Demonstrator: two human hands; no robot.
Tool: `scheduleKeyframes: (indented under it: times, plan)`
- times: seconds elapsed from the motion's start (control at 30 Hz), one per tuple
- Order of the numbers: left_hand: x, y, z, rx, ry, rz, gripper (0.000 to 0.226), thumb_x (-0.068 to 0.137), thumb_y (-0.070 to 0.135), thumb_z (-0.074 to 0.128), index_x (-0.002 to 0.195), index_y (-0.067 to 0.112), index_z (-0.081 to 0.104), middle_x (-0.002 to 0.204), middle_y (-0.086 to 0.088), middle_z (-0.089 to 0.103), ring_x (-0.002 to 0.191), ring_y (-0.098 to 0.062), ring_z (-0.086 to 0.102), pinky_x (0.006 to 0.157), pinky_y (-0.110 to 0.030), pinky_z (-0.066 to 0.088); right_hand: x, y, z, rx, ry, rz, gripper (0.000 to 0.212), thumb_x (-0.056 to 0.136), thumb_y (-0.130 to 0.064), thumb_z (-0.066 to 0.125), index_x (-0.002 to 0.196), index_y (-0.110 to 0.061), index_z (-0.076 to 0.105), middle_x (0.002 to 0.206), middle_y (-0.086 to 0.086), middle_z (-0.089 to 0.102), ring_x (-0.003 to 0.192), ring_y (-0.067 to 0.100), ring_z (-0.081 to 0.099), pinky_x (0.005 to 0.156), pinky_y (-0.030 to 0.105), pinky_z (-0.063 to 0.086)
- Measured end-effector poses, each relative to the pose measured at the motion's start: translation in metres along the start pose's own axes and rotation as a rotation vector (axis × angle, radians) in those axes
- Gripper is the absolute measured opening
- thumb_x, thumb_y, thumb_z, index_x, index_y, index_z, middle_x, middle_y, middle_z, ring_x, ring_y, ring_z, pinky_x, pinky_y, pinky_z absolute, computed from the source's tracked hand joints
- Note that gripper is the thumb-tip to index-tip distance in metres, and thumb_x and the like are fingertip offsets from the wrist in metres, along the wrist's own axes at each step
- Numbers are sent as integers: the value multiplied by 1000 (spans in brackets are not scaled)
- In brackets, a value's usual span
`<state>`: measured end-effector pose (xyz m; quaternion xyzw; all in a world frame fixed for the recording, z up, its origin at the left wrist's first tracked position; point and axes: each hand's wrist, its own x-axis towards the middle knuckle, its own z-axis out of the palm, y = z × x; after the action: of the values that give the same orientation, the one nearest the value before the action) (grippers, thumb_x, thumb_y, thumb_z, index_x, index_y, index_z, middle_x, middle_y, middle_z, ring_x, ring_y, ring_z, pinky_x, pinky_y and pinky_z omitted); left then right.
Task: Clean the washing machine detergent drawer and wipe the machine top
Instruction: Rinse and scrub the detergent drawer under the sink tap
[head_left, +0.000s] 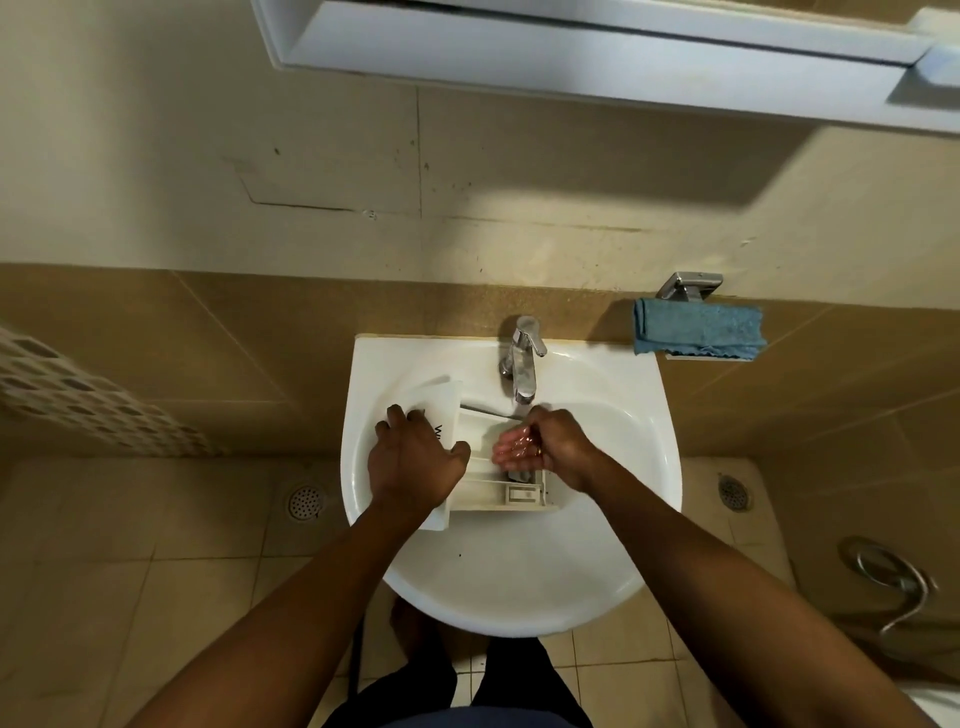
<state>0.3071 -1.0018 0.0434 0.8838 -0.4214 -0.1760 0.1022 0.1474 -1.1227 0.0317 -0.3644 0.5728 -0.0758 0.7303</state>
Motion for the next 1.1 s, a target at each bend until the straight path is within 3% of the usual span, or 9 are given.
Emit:
scheduleKeyframes:
  times: [0.1, 0.2, 0.3, 0.47, 0.57, 0.63, 0.77, 0.93, 1.1]
  plan:
    - [1, 1, 1, 24, 1, 4, 64, 81, 57, 60, 122, 8, 56, 117, -10, 50, 105, -30, 54, 78, -38, 51, -6, 28, 2, -328, -3, -111, 37, 95, -17, 46, 99, 6, 76, 98, 18, 78, 99, 35, 74, 95, 51, 58]
    - [1, 0, 1, 33, 5, 1, 64, 82, 56, 60, 122, 7, 56, 117, -10, 50, 105, -30, 54, 78, -39, 52, -4, 67, -11, -748, -27, -439, 28, 97, -22, 58, 115, -13, 77, 125, 1, 73, 120, 15, 66, 110, 35, 47]
    - [-1, 2, 3, 23, -4, -3, 63, 83, 55, 60, 123, 7, 55, 120, -10, 49, 106, -31, 54, 79, -39, 51, -5, 91, -28, -989, -6, -689, 41, 95, -18, 49, 130, -23, 70, 138, -11, 65, 130, 6, 58, 112, 23, 42]
    - [-11, 3, 12, -6, -8, -12, 58, 85, 55, 60, 116, 6, 55, 122, -12, 52, 104, -31, 58, 81, -41, 53, -8, 92, -22, -760, 354, -677, 29, 86, -32, 51, 84, -20, 78, 89, -8, 78, 84, 10, 72, 80, 34, 58]
    - [-10, 2, 13, -20, -22, 8, 59, 84, 55, 61, 116, 6, 56, 119, -13, 52, 102, -32, 58, 81, -40, 52, -9, 101, -28, -847, 407, -630, 21, 82, -29, 60, 82, -22, 79, 87, -6, 78, 83, 16, 72, 78, 32, 57]
    - [-7, 1, 11, -13, -65, 40, 62, 85, 56, 60, 122, 7, 55, 121, -11, 50, 105, -31, 57, 85, -40, 51, -15, 88, -41, -742, 431, -497, 24, 81, -31, 59, 79, -19, 80, 80, -4, 78, 79, 15, 72, 79, 32, 58]
    - [-11, -6, 10, -44, -72, 99, 63, 82, 57, 63, 122, 9, 56, 120, -9, 47, 109, -29, 53, 87, -40, 50, -26, 63, -72, -582, 716, -382, 21, 96, -19, 57, 96, -7, 75, 95, 7, 75, 92, 27, 68, 80, 27, 46]
    - [-28, -24, 17, -273, 14, 228, 59, 77, 51, 63, 115, 7, 55, 101, 1, 45, 82, -21, 52, 71, -31, 45, -19, 52, -83, -428, 539, -123, 46, 99, -49, 55, 89, -7, 71, 90, 13, 75, 89, 31, 72, 91, 47, 57]
    - [-45, -45, 24, -469, 58, 366, 53, 78, 40, 58, 118, 7, 49, 101, 2, 50, 86, -15, 49, 75, -29, 41, -29, 47, -76, -73, 235, 44, 52, 97, -58, 57, 109, -9, 70, 94, 15, 79, 86, 32, 76, 81, 44, 62]
